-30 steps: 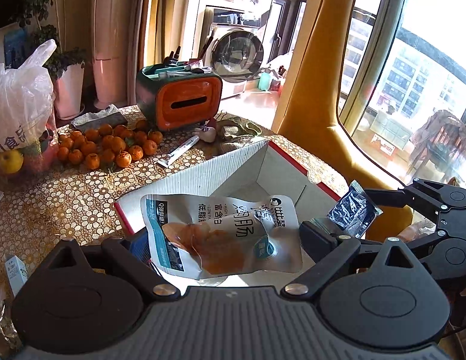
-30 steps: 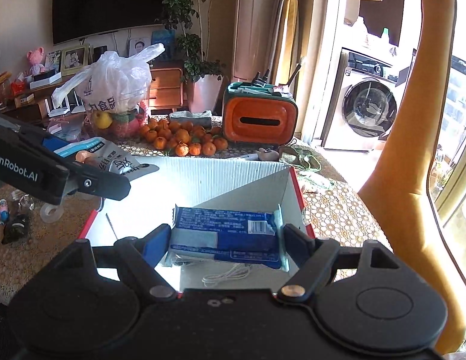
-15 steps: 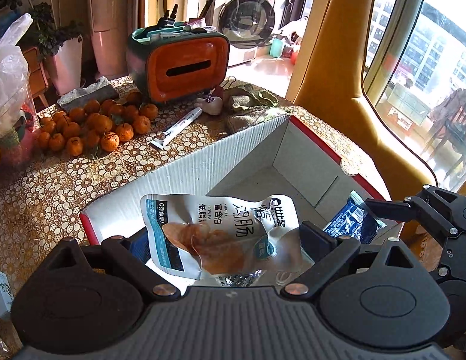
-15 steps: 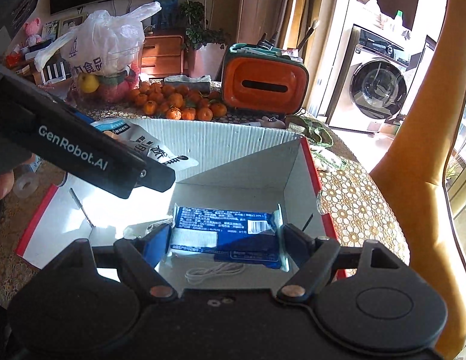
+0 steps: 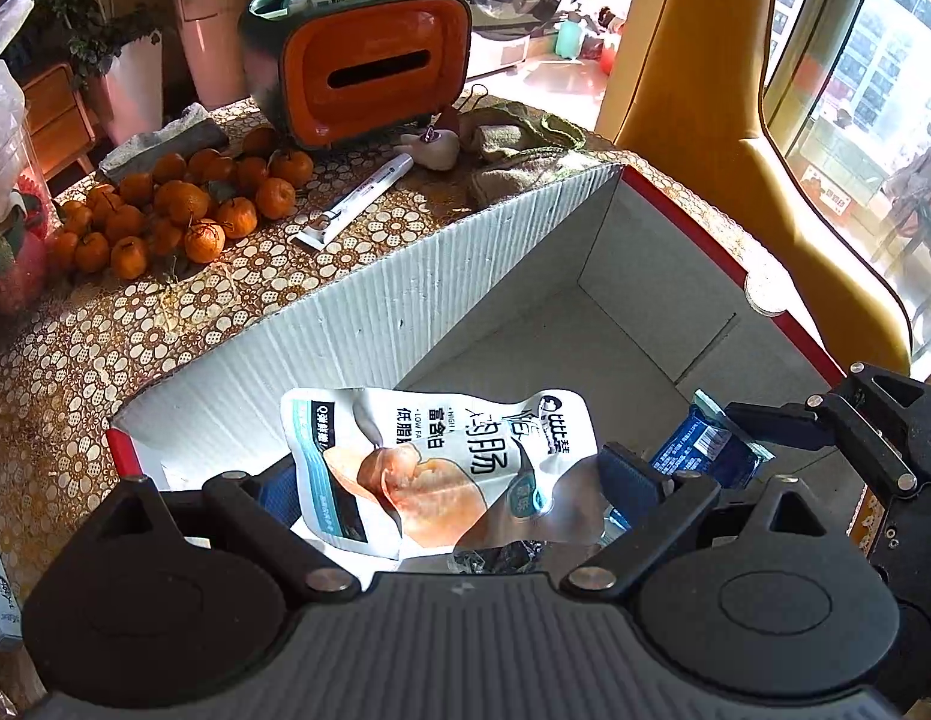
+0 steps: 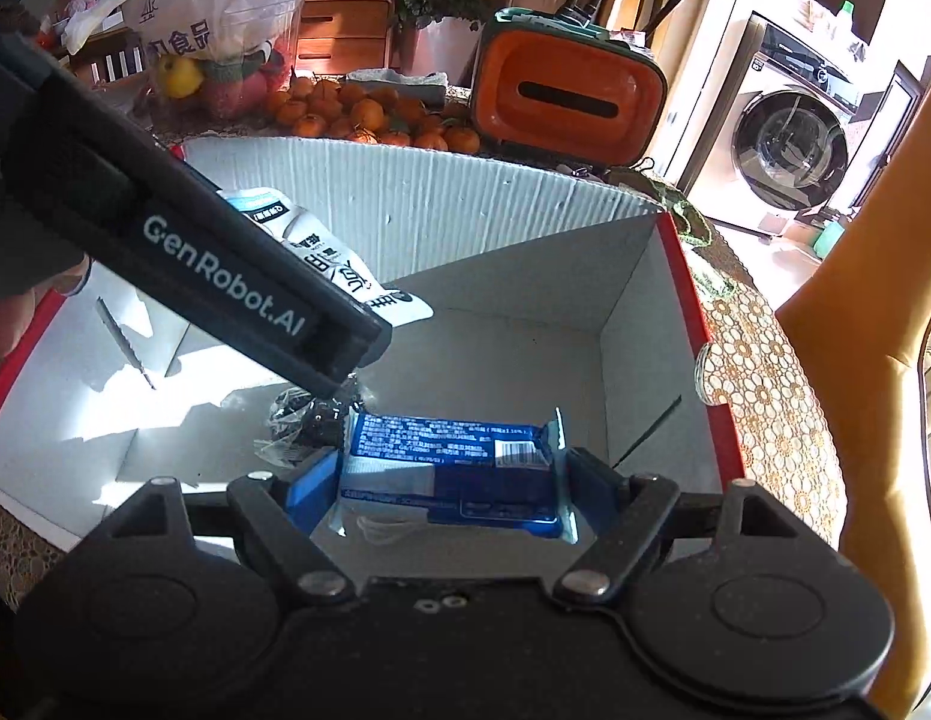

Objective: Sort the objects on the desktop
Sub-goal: 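Lower both held packs into the red box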

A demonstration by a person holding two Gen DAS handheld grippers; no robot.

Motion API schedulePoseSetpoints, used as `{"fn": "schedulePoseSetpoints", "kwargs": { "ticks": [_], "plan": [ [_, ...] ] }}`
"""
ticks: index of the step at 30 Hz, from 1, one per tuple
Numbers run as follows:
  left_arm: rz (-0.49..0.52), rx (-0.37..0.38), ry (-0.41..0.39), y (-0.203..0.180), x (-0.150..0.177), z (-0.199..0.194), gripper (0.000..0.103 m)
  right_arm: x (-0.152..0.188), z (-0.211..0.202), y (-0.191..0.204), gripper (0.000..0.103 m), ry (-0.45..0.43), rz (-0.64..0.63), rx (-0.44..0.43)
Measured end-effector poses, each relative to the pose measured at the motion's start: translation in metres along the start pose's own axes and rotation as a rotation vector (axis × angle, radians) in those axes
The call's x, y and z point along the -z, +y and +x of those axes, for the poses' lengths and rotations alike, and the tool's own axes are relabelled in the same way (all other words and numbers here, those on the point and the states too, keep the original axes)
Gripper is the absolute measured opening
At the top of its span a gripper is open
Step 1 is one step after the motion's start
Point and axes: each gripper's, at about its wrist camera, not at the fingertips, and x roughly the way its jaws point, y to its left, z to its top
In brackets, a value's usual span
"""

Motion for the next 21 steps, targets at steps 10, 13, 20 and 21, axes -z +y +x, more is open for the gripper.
{"fn": "schedulePoseSetpoints", "kwargs": {
  "ticks": [10,13,20,21],
  "plan": [
    [0.015,-0.036,0.064,-0.001,-0.003,0.022,0.098,-0.001,0.015,-0.002,0.080,0.075,-0.018,-0.014],
    [0.011,-0.040,0.080,0.000,-0.005,0.026,0.098,-0.001,0.019,-0.003,0.081,0.086,-0.017,-0.005],
    [0.019,-0.034,0.146,-0.001,-0.004,0.041,0.098,0.003,0.026,-0.007,0.081,0.118,-0.012,-0.012],
    [0.022,-0.033,0.152,-0.001,-0.004,0.043,0.098,0.004,0.026,-0.007,0.081,0.122,-0.011,-0.017]
  ]
}}
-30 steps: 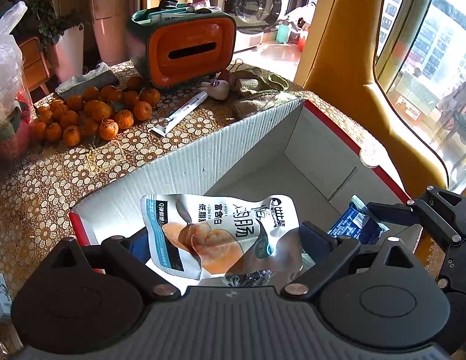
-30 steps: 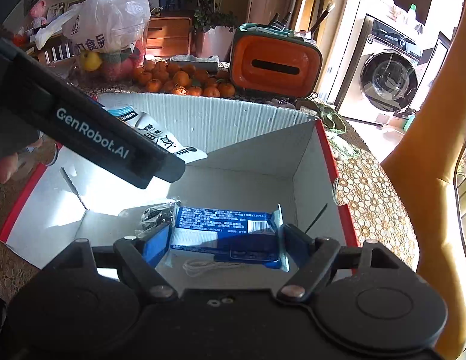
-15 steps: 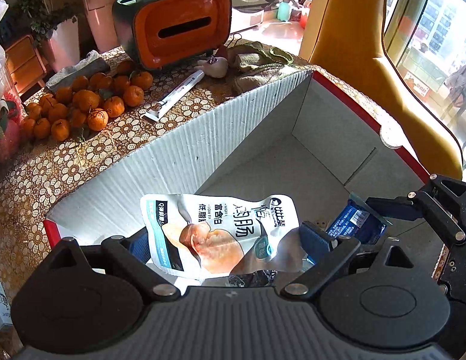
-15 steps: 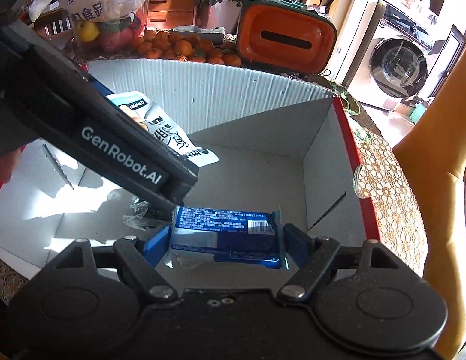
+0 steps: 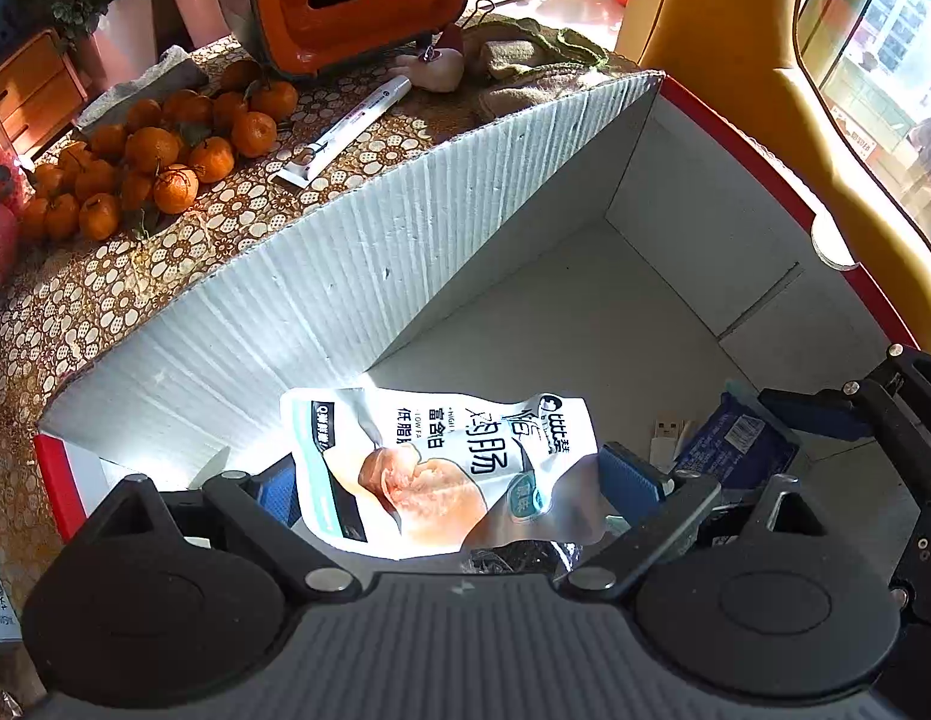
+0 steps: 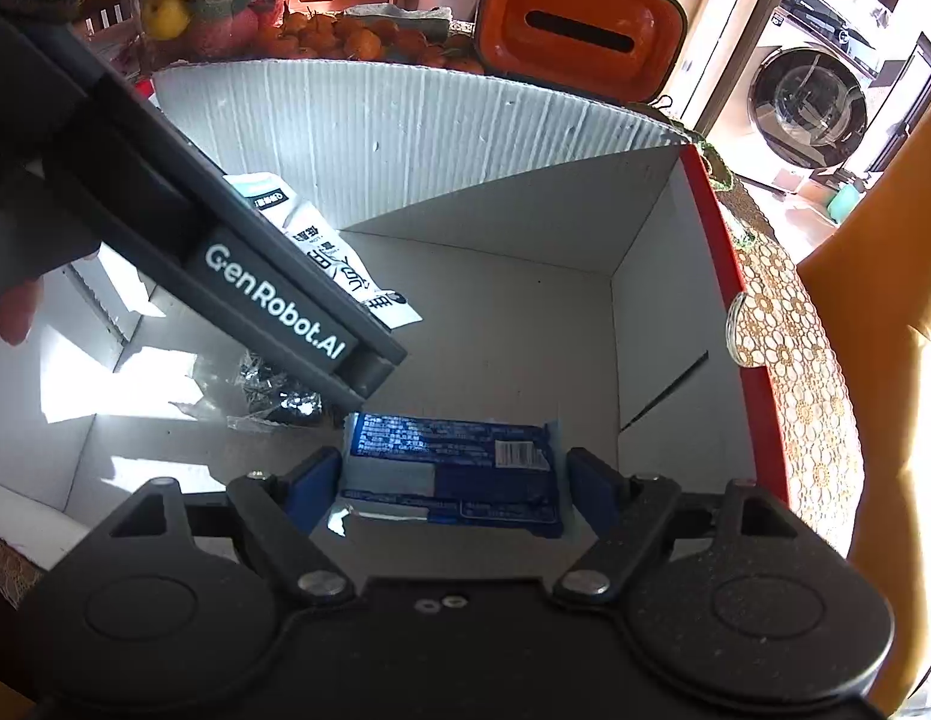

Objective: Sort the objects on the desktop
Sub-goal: 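Lower both held packs into the red box, then open the right gripper on the blue-white pack while the left gripper releases the sausage pouch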

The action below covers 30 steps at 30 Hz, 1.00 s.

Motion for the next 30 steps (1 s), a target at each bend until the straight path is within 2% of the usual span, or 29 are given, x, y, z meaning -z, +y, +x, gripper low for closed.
{"fn": "schedulePoseSetpoints", "kwargs": {
  "ticks": [7,16,23,30],
  "plan": [
    [-0.012,0.004,0.045,0.002,0.002,0.011,0.098,0.001,0.001,-0.001,0.083,0.006,0.005,-0.007],
    [-0.047,0.007,0.051,0.009,0.004,0.015,0.098,-0.002,0.004,-0.003,0.086,0.007,0.003,-0.013],
    [-0.061,0.032,0.022,0.010,0.006,0.005,0.098,-0.003,-0.006,-0.002,0.093,-0.019,0.007,-0.014],
    [-0.085,0.055,-0.012,0.012,0.008,-0.012,0.100,-0.001,-0.024,-0.001,0.094,-0.052,0.017,-0.016]
  ]
}}
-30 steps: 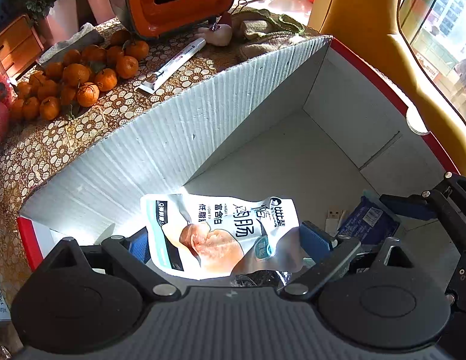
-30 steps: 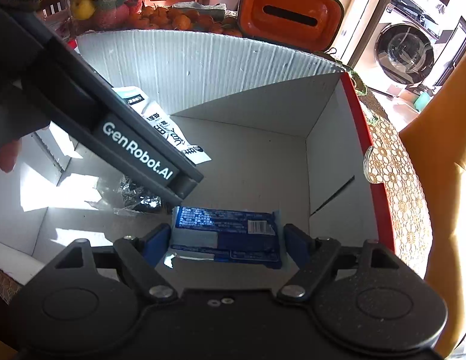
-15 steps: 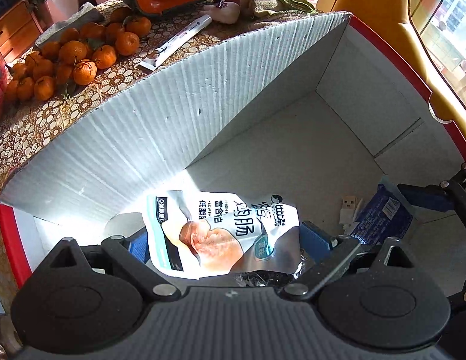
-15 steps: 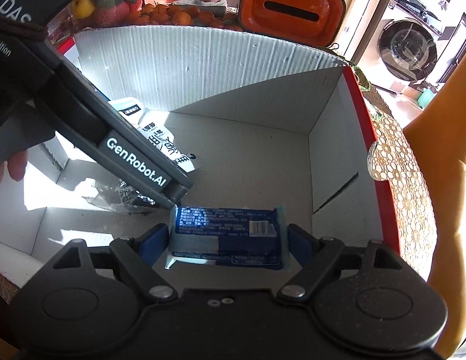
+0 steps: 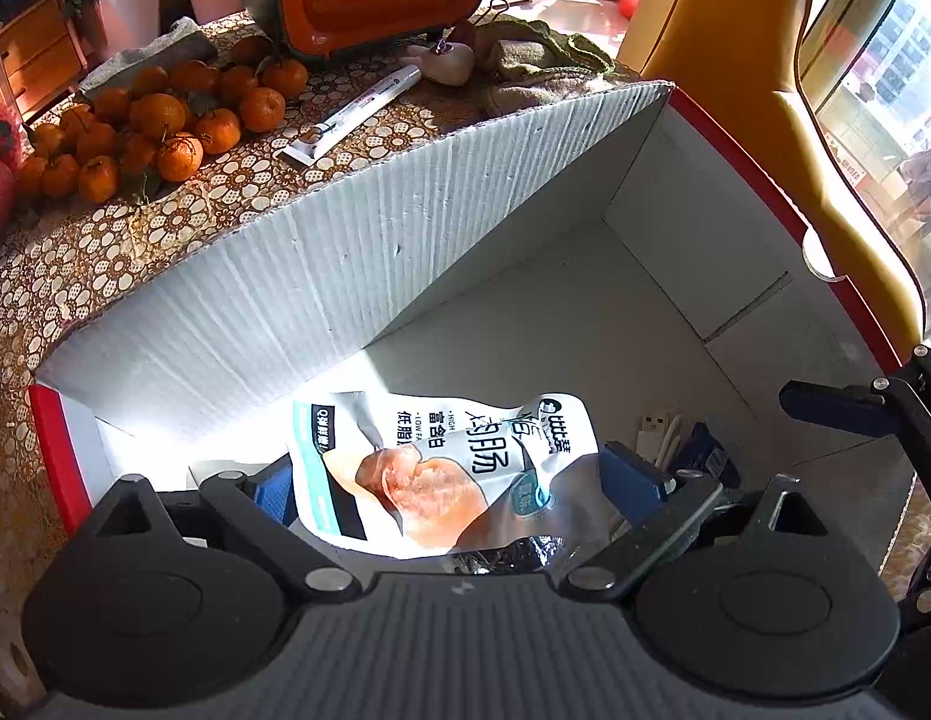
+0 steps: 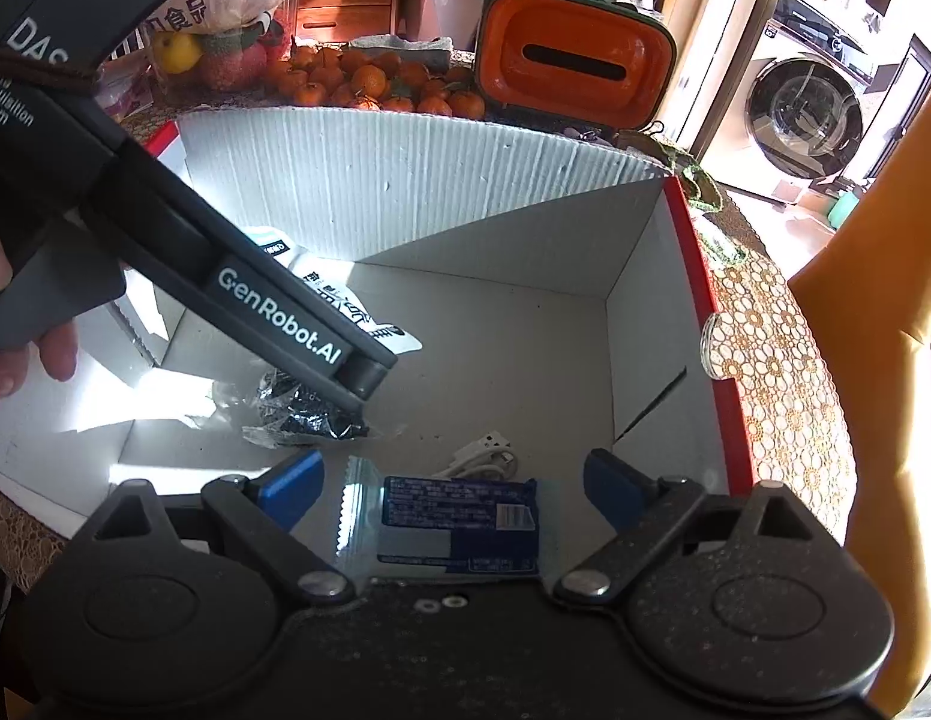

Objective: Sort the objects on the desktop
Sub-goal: 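Open the right gripper on the blue-white pack while the left gripper releases the sausage pouch, then lift both open grippers out of the box back over the table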

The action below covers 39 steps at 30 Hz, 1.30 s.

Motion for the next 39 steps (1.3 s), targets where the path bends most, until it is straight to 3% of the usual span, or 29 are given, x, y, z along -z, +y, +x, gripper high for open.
{"fn": "schedulePoseSetpoints", "kwargs": {
  "ticks": [17,39],
  "plan": [
    [0.006,0.047,-0.083,-0.001,0.020,-0.049,0.100,0.010,-0.054,0.009,0.095,-0.082,0.009,-0.004],
    [0.064,0.060,-0.231,-0.007,0.083,-0.161,0.100,0.023,-0.145,0.061,0.095,-0.253,-0.018,-0.066]
  ]
}}
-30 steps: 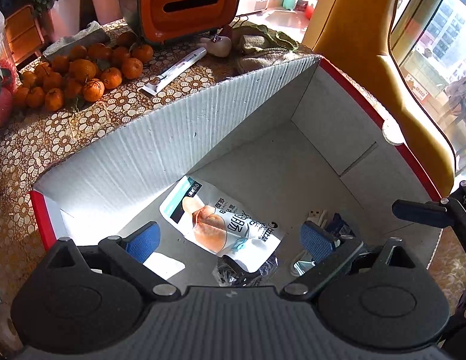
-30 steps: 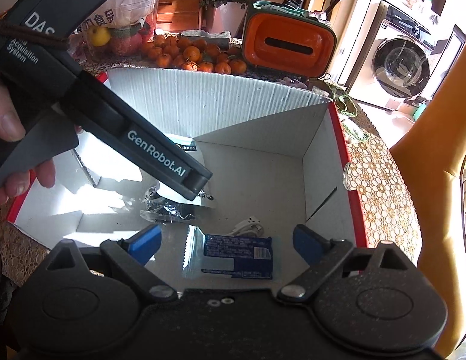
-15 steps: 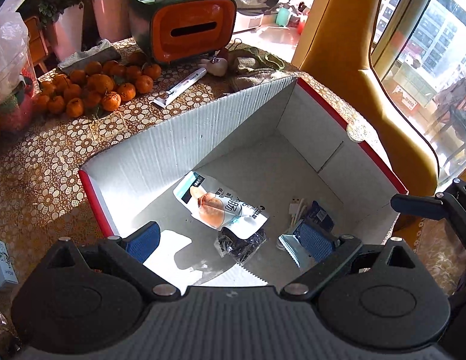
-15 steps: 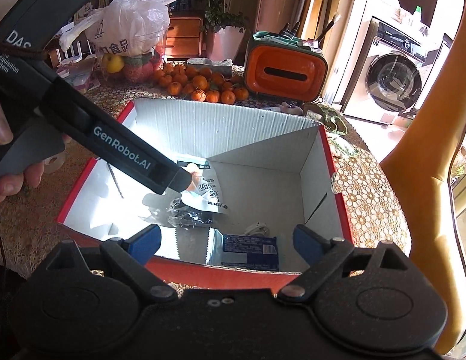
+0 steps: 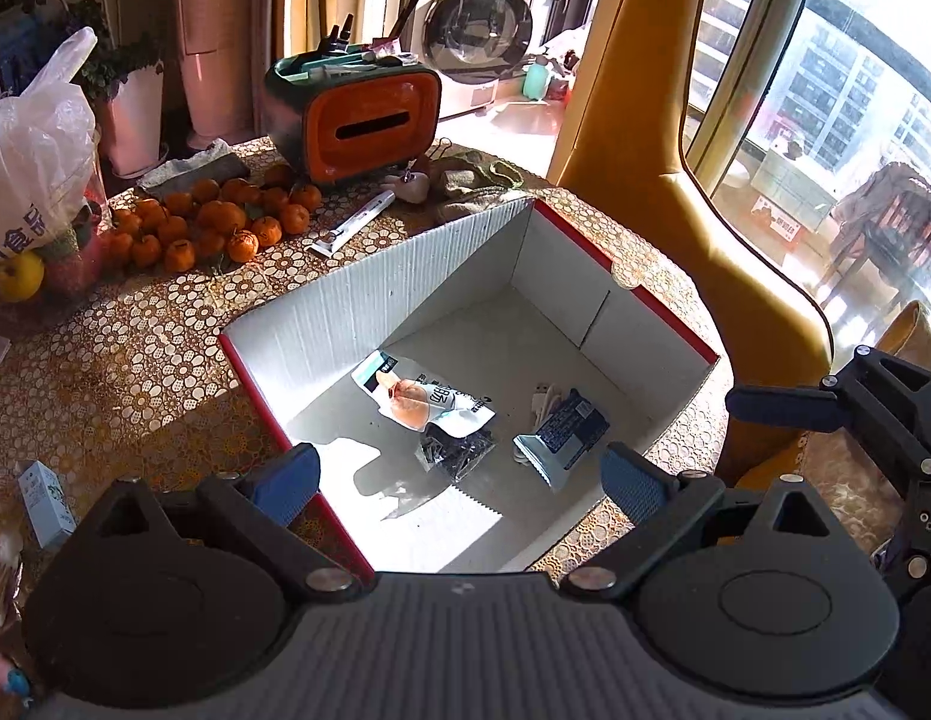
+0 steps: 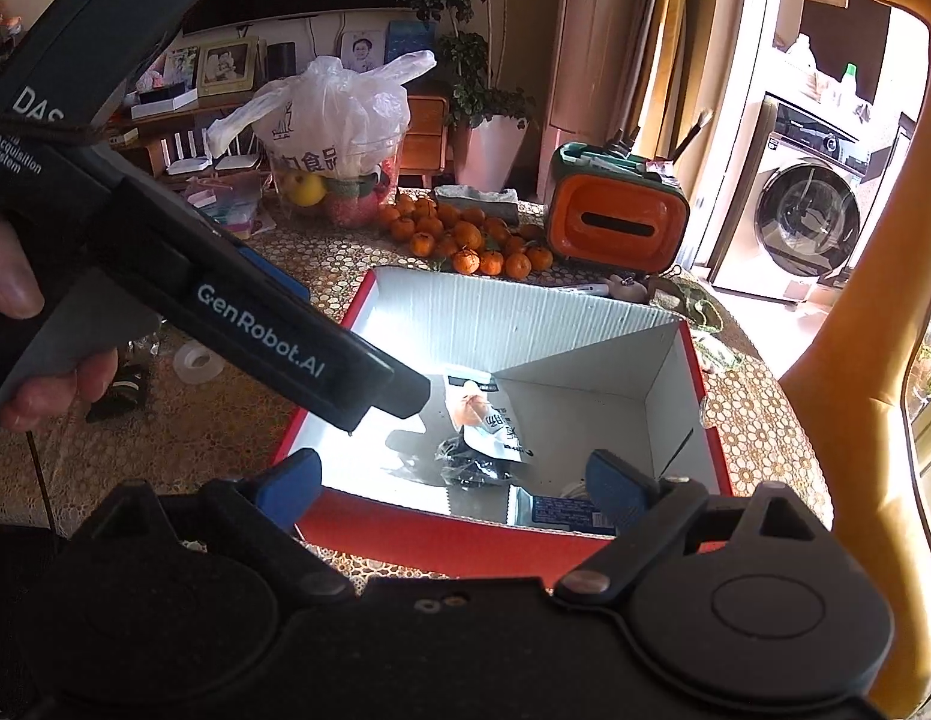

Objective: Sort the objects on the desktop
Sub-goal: 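Lift both open grippers out of the box back over the table, then move the left gripper to the pink doll figurine while the right gripper approaches the clear tape roll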

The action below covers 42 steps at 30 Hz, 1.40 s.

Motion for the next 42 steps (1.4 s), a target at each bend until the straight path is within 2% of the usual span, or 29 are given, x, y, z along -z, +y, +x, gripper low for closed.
{"fn": "schedulePoseSetpoints", "kwargs": {
  "ticks": [12,25,30,42],
  "plan": [
    [0.025,0.006,-0.075,0.005,0.032,-0.046,0.100,0.010,-0.020,0.032,0.100,-0.050,-0.004,-0.037],
    [-0.010,-0.024,-0.158,0.046,0.091,-0.104,0.103,0.015,-0.025,0.062,0.103,-0.077,-0.007,-0.062],
    [-0.056,-0.050,-0.193,0.071,0.117,-0.122,0.103,0.015,-0.022,0.076,0.103,-0.099,-0.027,-0.035],
    [-0.107,-0.183,-0.249,0.116,0.173,-0.155,0.103,0.008,-0.015,0.114,0.103,-0.183,-0.057,-0.024]
  ]
}}
